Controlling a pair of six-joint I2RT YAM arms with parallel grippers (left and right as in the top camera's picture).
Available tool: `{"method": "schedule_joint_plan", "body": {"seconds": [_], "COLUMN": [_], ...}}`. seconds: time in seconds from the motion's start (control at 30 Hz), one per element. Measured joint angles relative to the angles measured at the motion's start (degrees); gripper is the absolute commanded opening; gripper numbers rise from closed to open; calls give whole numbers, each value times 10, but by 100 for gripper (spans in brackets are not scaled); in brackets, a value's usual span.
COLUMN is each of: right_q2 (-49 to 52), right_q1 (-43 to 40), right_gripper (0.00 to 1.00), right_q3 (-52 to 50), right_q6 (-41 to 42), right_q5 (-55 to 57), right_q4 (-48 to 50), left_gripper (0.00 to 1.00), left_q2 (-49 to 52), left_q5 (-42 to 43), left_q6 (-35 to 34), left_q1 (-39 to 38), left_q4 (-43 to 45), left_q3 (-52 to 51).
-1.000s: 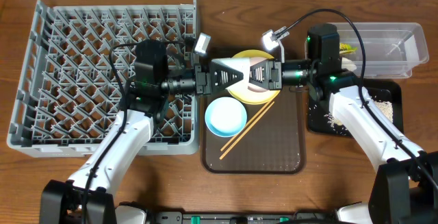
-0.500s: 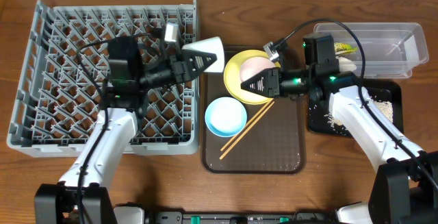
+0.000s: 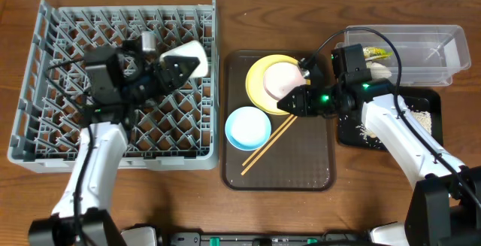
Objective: Sort waste into correct bins and load items into the dishwasher rack
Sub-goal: 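Lower the white cup into the dish rack with the left gripper and release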
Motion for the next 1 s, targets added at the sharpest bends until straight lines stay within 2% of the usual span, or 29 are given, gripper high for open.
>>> {"method": "schedule_joint_plan", "body": {"seconds": [0.3,0.53,0.73,1.0], "right_q2": [-5,-20,-20,-20], "right_q1": [0,0,0,0], "right_gripper": [22,21,22,22], "right_q3": [39,85,85,85], "right_q6": [-52,-67,-69,-69], "right_q5": [116,211,235,242], "right_q4": [-110,-166,-168,-168], "left_gripper": [58,55,55,56], "left_q2": [-82,-132,-118,-53], "left_q5": [-187,-378,-461,-484], "left_q6": [114,147,161,163], "left_q1": [19,19,19,16], "left_q4": [-276,-440,-473,-473], "left_q3": [39,67,67,67]}}
